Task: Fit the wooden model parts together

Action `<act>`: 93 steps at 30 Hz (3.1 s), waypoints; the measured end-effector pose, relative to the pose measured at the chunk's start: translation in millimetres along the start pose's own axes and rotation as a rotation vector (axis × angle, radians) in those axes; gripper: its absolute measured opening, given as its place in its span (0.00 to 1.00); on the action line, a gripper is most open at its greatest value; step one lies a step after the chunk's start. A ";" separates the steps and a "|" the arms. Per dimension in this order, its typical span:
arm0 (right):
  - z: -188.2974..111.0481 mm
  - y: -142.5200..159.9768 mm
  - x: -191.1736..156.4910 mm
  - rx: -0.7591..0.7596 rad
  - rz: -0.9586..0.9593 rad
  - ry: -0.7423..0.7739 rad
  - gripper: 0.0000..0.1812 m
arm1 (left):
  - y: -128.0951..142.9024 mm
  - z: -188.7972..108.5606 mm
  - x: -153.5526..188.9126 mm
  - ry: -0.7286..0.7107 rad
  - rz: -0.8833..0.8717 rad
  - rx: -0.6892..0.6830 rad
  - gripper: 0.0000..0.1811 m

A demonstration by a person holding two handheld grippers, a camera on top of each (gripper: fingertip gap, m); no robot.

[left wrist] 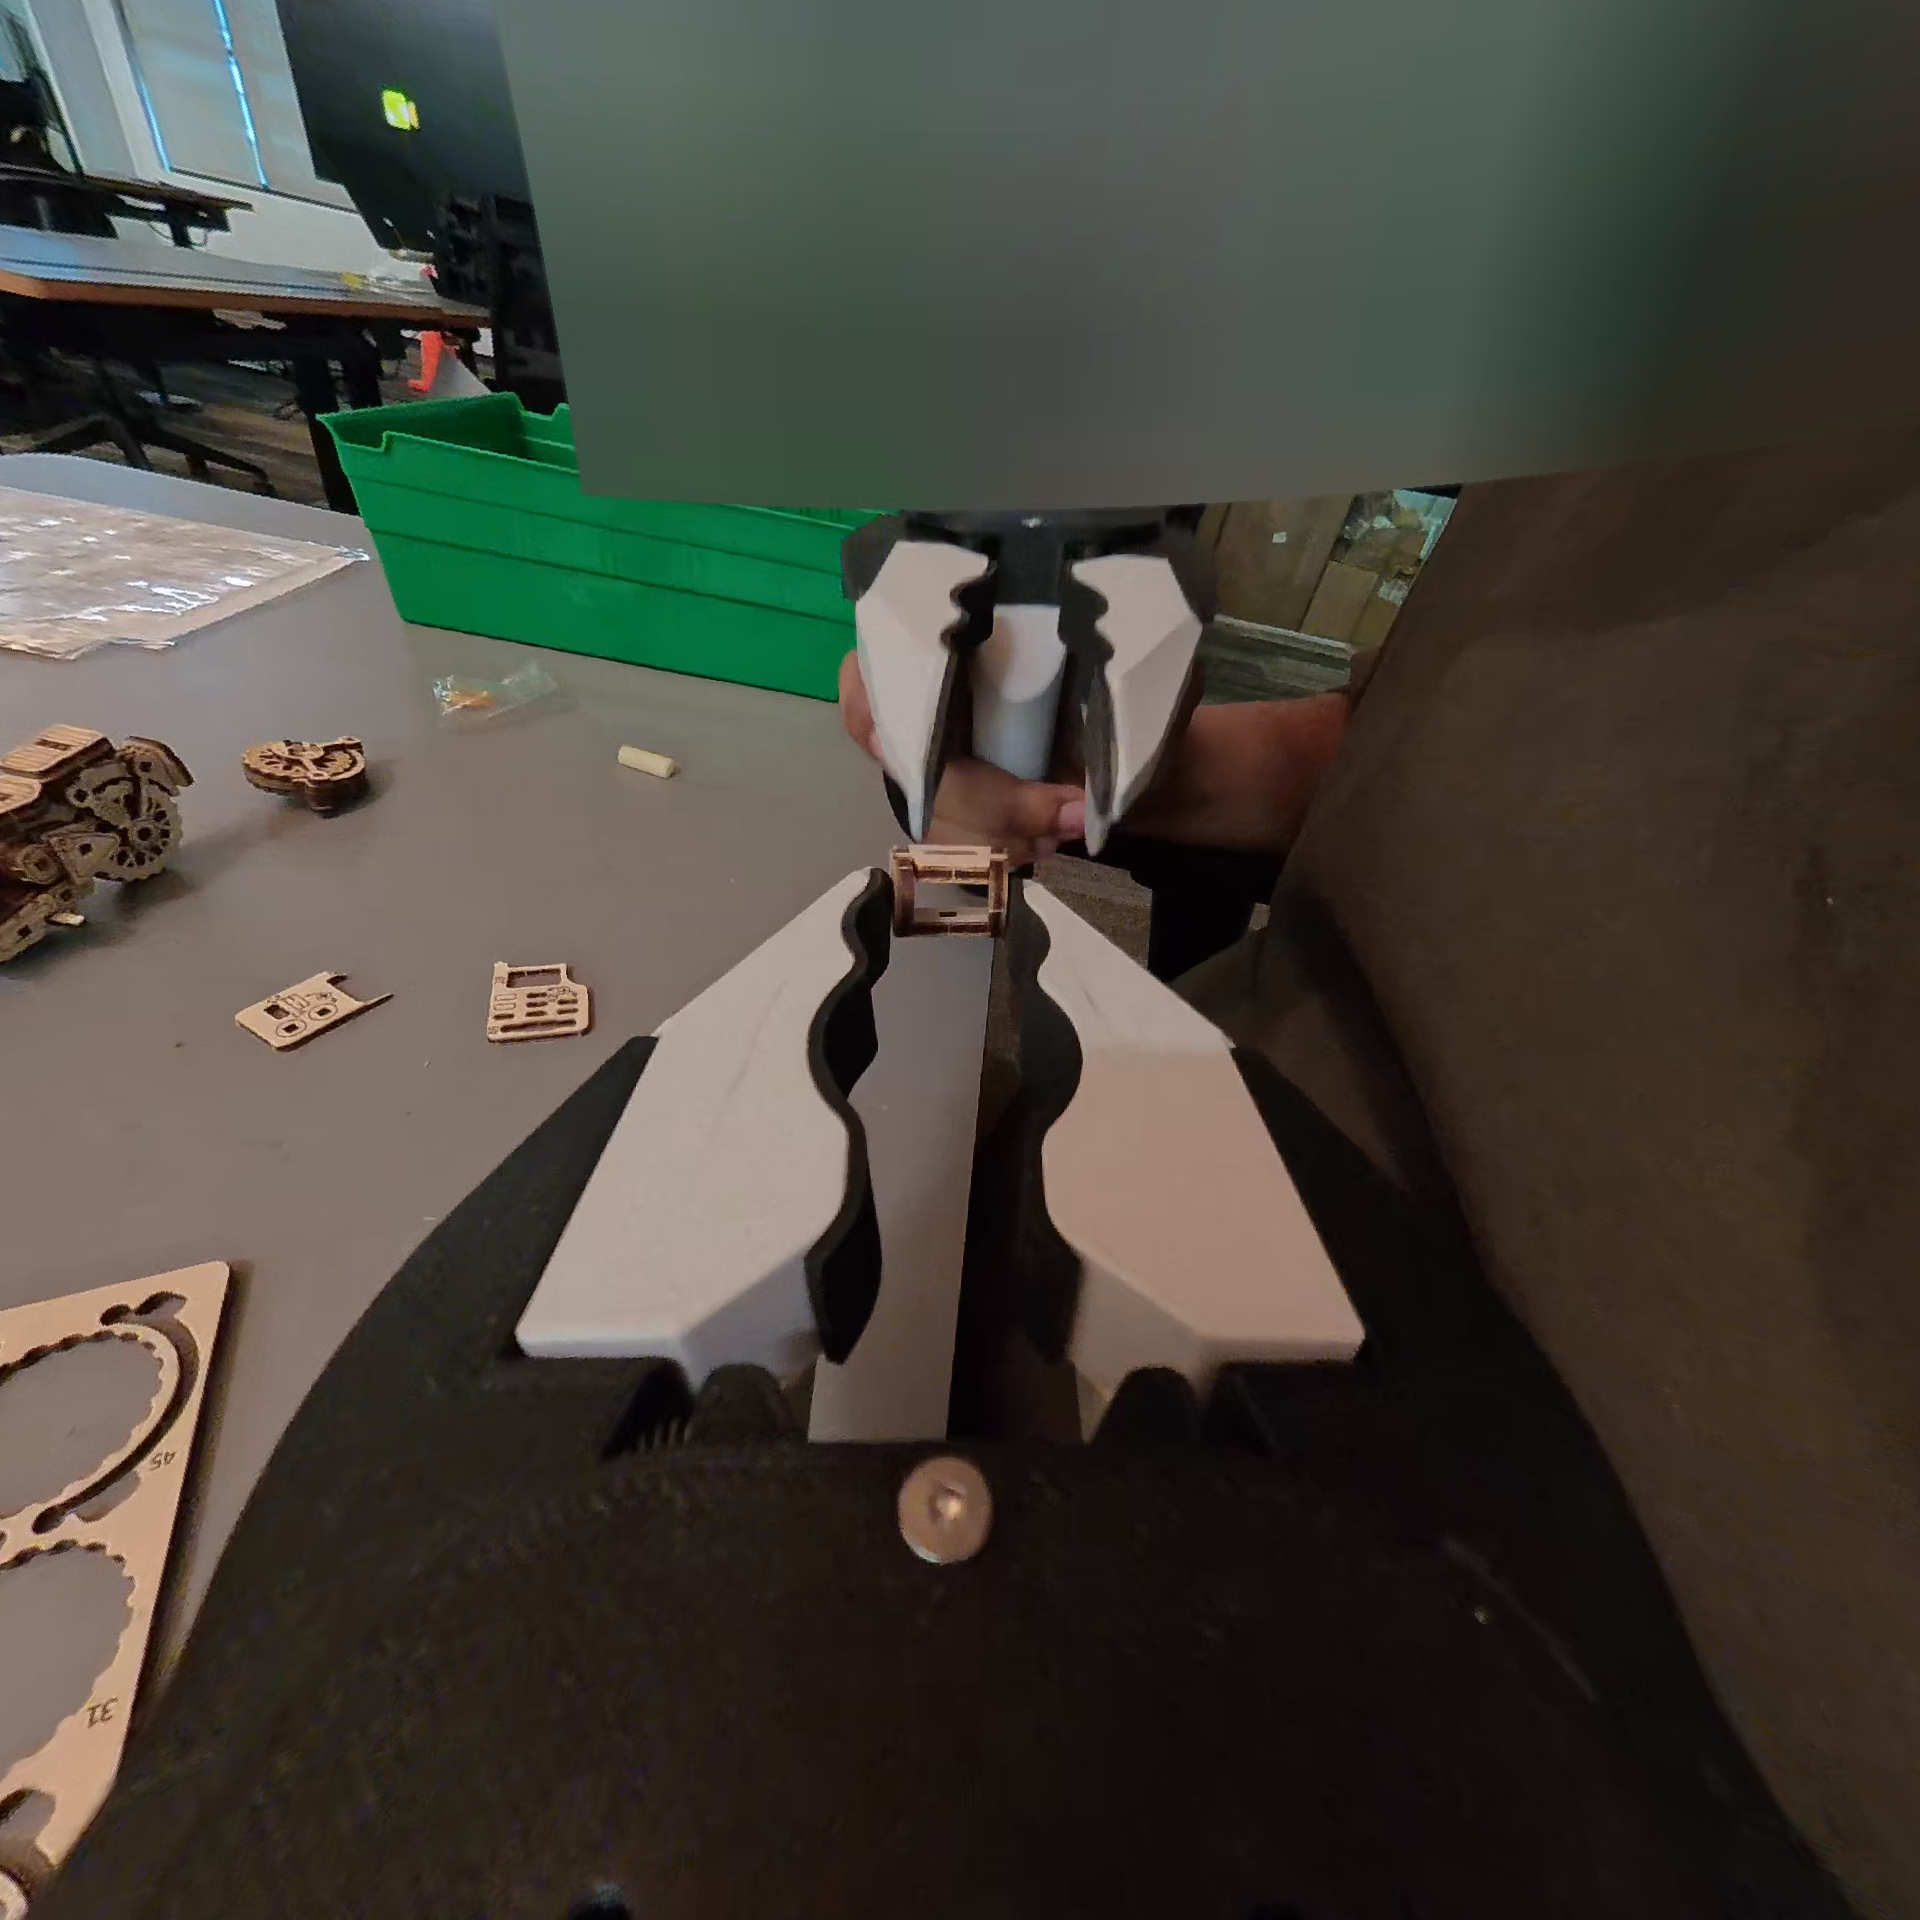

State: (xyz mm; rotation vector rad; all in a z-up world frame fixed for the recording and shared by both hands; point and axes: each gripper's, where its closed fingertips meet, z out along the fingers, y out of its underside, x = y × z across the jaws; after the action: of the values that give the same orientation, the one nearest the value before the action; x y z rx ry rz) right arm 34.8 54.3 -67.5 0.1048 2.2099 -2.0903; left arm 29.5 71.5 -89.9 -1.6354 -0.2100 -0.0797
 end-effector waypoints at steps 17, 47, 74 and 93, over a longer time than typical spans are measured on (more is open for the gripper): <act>4.3 6.3 -6.4 -0.059 -0.032 -0.010 0.16 | 6.5 3.0 -1.8 -0.022 0.012 -0.045 0.11; 0.1 19.4 12.0 -0.057 0.167 -0.019 0.14 | -6.6 -4.2 -3.3 0.053 -0.161 0.052 0.11; -3.3 18.3 14.9 -0.035 0.219 -0.042 0.11 | -1.8 -2.0 -3.5 0.076 -0.208 0.030 0.11; -5.5 19.9 16.6 -0.059 0.146 -0.014 0.12 | -2.2 -8.0 -6.6 0.053 -0.150 0.022 0.10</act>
State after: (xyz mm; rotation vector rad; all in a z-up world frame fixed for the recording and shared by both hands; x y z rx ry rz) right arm 20.5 60.6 -88.9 0.2386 2.1824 -1.9434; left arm 23.3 63.2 -88.3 -1.5922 -0.2919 -0.2345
